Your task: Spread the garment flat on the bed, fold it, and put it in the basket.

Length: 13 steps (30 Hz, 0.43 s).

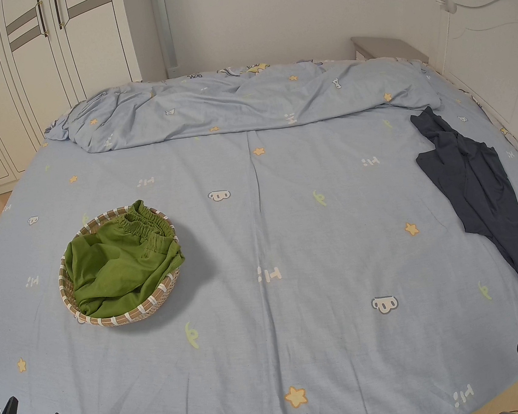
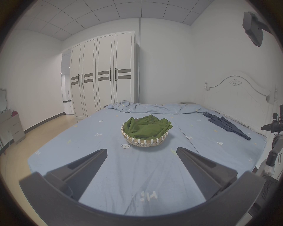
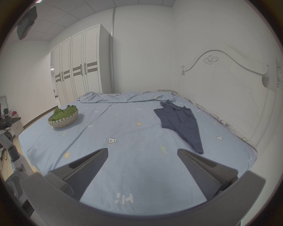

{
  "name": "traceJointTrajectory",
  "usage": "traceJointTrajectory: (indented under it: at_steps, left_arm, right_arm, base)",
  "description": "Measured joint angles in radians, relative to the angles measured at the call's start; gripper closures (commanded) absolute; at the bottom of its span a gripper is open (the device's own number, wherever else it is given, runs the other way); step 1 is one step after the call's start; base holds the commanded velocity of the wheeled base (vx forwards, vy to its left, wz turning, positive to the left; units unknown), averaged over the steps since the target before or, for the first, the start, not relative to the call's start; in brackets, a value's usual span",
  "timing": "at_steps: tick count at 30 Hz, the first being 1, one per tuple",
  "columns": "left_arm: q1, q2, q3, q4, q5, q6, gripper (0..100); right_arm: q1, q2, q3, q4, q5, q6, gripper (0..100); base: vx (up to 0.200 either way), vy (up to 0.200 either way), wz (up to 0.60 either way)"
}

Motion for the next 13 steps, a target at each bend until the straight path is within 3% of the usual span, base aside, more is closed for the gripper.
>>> traceJointTrajectory:
  at_steps: [13]
  left_arm:
    - [-0.001,0.0,0.008,-0.003,-0.003,0.014,0]
  right_arm:
    - [0.0,0.0,0.005,0.001,0.002,0.0,0]
  base:
    - [0.0,0.0,0.0]
